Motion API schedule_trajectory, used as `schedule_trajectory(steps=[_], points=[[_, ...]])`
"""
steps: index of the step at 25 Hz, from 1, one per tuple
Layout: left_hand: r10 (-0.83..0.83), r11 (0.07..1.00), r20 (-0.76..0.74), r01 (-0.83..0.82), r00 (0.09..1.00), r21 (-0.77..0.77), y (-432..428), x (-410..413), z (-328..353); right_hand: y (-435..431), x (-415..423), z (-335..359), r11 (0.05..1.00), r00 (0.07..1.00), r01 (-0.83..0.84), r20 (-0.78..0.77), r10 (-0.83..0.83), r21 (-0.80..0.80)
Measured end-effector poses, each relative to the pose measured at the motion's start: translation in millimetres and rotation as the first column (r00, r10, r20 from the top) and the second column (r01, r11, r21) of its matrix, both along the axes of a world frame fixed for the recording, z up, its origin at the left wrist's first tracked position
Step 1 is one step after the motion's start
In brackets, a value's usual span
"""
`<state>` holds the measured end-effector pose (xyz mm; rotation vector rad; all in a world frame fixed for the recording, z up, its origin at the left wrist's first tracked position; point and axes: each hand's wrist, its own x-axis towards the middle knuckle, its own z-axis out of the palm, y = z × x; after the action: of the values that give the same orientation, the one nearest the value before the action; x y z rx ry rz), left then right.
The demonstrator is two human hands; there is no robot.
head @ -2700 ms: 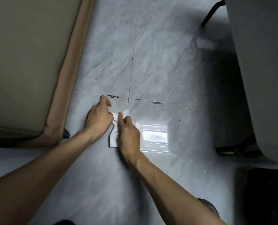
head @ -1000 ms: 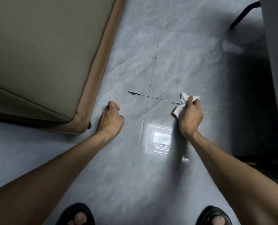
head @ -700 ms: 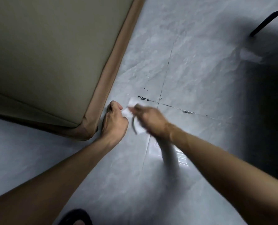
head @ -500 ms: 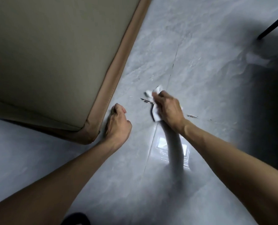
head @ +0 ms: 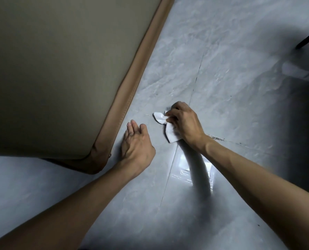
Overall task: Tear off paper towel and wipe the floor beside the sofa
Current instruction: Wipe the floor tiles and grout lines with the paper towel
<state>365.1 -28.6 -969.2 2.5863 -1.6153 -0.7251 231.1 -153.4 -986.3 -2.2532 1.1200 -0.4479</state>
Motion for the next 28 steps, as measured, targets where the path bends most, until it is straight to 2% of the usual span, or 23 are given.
schedule_trajectory(steps=[1,5,8,11,16,19,23,28], points=[[-0.009,1.0,0.009,0.009,1.0,0.007,-2,0,0,-3,6,2,0.999,1.0,0.018,0.017,-0.019,0.037],[-0.038,0.999,0.035,0.037,0.999,0.019,-4,-4,1,-3,-8,2,0.982,0.988,-0.146,-0.061,0.14,-0.116],[-0.045,0.998,0.013,0.045,0.999,0.038,-4,-4,0,-2,-25,0,0.986,0.99,-0.13,-0.062,0.124,-0.1],[-0.04,0.998,-0.018,0.041,0.999,0.056,-8,-4,2,-4,6,4,0.992,0.994,-0.105,-0.03,0.103,-0.065],[-0.044,0.997,-0.034,0.046,0.998,0.054,-9,0,4,-13,13,10,0.967,0.966,-0.242,-0.117,0.232,-0.081],[-0.031,0.998,-0.033,0.033,0.999,0.059,-8,-2,2,-13,-8,10,0.969,0.968,-0.228,-0.132,0.215,-0.096],[-0.022,0.997,-0.047,0.025,0.999,0.073,-10,-8,6,-6,22,10,0.978,0.981,-0.186,-0.069,0.181,-0.09],[-0.043,0.995,-0.05,0.048,0.998,0.089,-8,-3,6,-8,1,8,0.956,0.96,-0.27,-0.105,0.259,-0.111]])
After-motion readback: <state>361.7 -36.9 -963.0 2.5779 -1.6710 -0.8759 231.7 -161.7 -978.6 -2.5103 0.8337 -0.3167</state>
